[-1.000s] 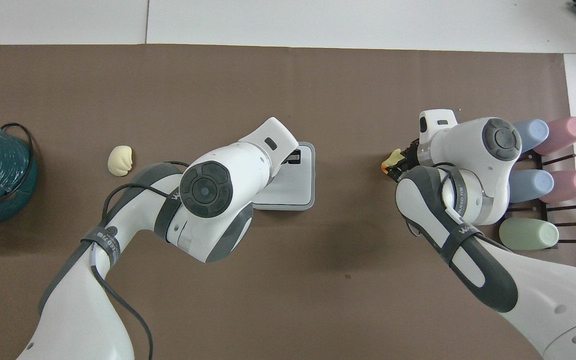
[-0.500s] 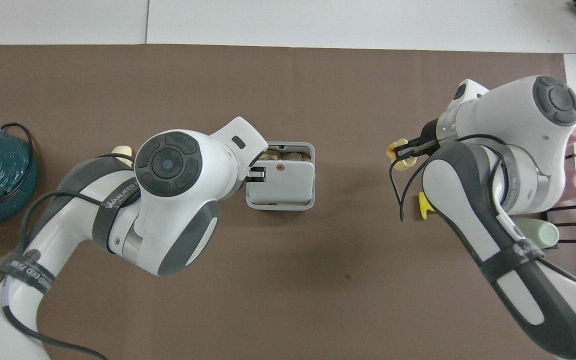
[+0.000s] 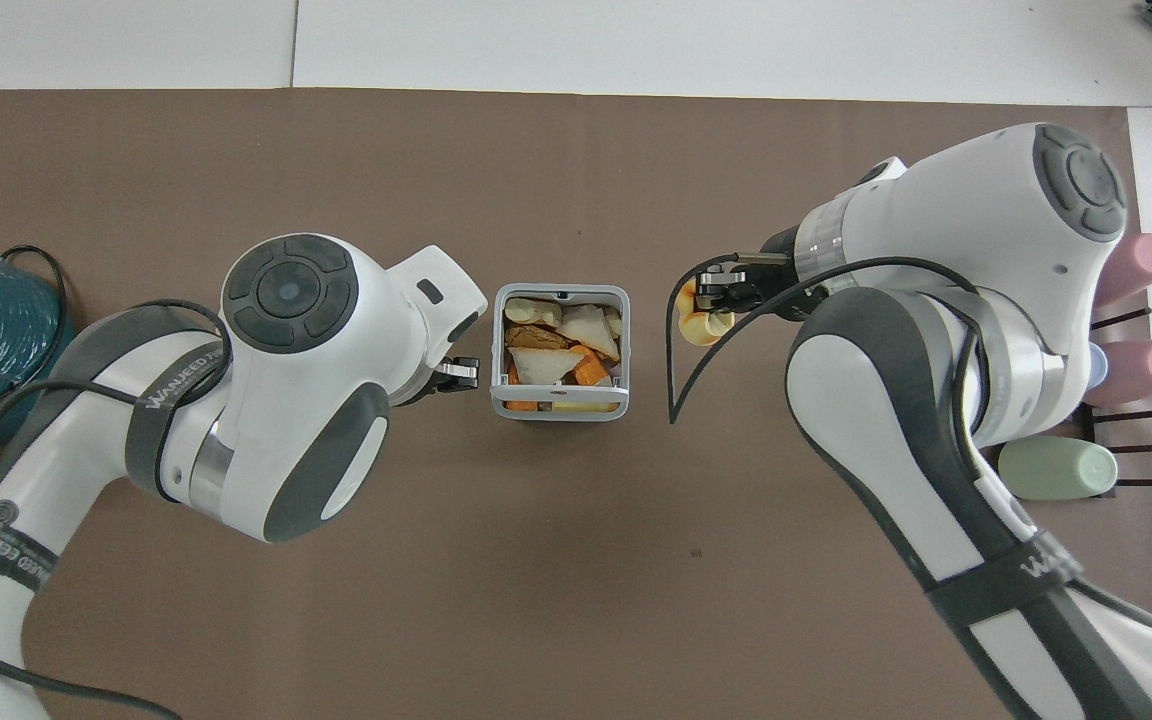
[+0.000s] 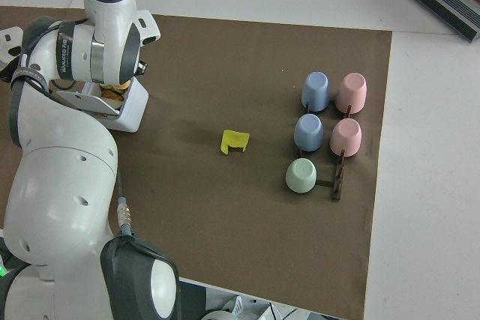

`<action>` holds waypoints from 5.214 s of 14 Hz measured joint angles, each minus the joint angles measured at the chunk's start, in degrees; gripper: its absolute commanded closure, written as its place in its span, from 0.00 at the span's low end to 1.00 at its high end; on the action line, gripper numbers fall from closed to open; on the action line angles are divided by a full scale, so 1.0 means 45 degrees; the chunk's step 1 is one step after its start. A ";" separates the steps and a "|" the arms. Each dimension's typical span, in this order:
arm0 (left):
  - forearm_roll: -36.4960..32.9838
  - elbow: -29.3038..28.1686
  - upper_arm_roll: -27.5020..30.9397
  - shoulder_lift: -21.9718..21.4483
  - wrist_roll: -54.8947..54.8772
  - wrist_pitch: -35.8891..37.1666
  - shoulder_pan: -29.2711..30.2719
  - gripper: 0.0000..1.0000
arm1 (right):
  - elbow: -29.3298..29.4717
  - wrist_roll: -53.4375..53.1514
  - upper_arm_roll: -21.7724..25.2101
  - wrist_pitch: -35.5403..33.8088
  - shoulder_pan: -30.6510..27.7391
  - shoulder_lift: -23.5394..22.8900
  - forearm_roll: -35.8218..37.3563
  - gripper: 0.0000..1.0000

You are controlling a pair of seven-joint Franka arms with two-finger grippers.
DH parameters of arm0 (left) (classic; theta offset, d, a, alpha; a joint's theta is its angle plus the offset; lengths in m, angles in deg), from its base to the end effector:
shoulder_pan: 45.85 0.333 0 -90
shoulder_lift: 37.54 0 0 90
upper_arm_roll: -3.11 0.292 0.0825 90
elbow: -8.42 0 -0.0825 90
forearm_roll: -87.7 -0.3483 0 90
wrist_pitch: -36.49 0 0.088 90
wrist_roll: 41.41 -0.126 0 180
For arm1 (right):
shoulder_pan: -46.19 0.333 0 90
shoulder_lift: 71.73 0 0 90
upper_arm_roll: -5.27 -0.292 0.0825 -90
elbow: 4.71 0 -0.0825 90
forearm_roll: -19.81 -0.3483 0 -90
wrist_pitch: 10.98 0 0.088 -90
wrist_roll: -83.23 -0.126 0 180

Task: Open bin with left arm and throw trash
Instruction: 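Drop the orange wedge into the bin while the left gripper reaches the lump, then grasp the cream lump with the left gripper while the right gripper withdraws, then drop the cream lump into the bin while the right gripper reaches the block, then grasp the yellow block with the right gripper while the left gripper withdraws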

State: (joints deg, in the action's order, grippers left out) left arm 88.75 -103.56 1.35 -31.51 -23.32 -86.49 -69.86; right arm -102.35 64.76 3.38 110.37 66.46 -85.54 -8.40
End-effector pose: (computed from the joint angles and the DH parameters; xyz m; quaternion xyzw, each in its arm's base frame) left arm 0.5018 -0.2431 0.4061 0.9971 -0.0621 0.0367 0.0250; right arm 0.5593 0.2578 0.4444 -0.9683 0.0780 -0.0011 0.2372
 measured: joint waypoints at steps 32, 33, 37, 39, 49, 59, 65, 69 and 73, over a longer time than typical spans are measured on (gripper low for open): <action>0.0010 -0.0227 -0.0384 0.0616 -0.3844 -0.3107 0.3610 1.00 | 0.1006 -0.0695 0.0187 0.0542 0.1331 -0.1212 0.2053 0.00; 0.0010 0.0212 -0.0398 0.0617 -0.3237 -0.2688 0.3165 1.00 | 0.1003 -0.0700 0.0237 0.0133 0.0986 -0.0906 0.2866 0.00; 0.0550 0.1206 -0.0440 0.0749 -0.1476 -0.2181 0.1223 1.00 | 0.0513 0.1241 0.0312 -0.1188 -0.1397 0.0034 0.4100 0.00; 0.0814 0.1373 -0.0440 0.0865 -0.0820 -0.2315 0.0368 1.00 | -0.0447 0.2372 0.0331 -0.1092 -0.2295 0.0344 0.4816 0.00; 0.0854 0.1444 -0.0430 0.1245 0.0468 -0.3207 -0.1280 0.00 | -0.7103 0.8986 0.0287 0.3743 -0.4048 0.1462 0.5071 0.00; 0.0850 0.1372 -0.0004 0.0945 -0.1141 -0.1785 -0.0223 0.00 | -0.7837 0.9319 0.0249 0.3843 -0.4265 0.1676 0.5071 1.00; 0.0849 0.1160 0.0078 -0.0599 -0.3402 -0.0251 0.2006 0.00 | -0.7803 0.9189 0.0201 0.4052 -0.4262 0.1754 0.5069 1.00; 0.0849 0.2659 0.0104 -0.1407 -0.4783 0.2216 0.3445 0.00 | -0.6531 0.7689 0.0030 0.2227 -0.3957 0.1970 0.5068 1.00; 0.0312 0.4754 0.0104 -0.1303 -0.5469 0.4887 0.4136 0.00 | -0.2798 0.4253 -0.0051 -0.1602 -0.2831 0.2300 0.4715 1.00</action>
State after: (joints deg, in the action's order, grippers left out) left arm 90.15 -82.17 1.81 -37.37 -47.93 -64.50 -51.24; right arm -114.94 83.90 3.15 103.16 53.72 -75.19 12.81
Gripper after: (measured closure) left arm 0.000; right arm 0.982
